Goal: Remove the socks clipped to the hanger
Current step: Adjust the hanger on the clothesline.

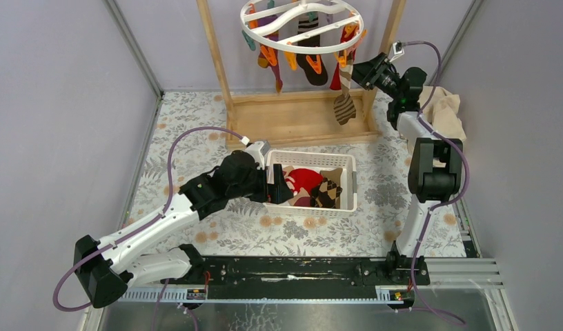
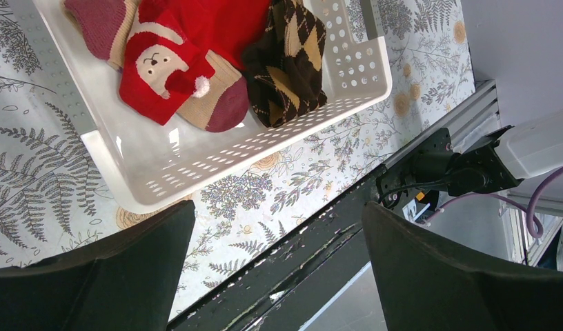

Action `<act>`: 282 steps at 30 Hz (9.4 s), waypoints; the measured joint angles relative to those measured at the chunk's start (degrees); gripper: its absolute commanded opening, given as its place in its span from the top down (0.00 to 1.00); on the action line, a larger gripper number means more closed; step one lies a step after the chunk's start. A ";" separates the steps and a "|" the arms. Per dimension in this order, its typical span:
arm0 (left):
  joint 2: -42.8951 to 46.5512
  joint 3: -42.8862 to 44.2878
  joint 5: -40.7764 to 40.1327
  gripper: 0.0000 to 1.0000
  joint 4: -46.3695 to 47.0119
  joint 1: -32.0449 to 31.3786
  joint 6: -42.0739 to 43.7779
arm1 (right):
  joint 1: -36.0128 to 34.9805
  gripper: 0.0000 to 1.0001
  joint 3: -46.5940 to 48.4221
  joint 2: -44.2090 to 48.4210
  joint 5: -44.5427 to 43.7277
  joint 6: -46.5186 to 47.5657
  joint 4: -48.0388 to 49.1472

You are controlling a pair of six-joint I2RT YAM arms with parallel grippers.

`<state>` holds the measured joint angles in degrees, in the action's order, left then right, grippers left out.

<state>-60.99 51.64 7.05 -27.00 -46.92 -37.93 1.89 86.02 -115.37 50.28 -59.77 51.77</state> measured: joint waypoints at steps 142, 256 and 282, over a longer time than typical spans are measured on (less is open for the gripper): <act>-2.10 0.02 0.68 0.01 -0.02 0.00 0.79 | -17.35 0.81 -9.55 18.69 -23.71 40.96 -26.80; 16.11 -3.58 -5.57 0.01 -8.85 0.00 2.47 | -49.79 0.35 16.46 10.45 -50.71 68.02 -56.54; 16.61 -1.09 -5.38 0.01 -10.29 0.00 -1.46 | -24.70 0.24 -14.53 42.45 -44.76 51.30 -57.33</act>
<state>-44.38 50.54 1.67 -37.30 -46.92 -39.40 -22.81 71.48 -72.93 5.52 -8.47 -5.56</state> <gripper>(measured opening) 0.986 0.758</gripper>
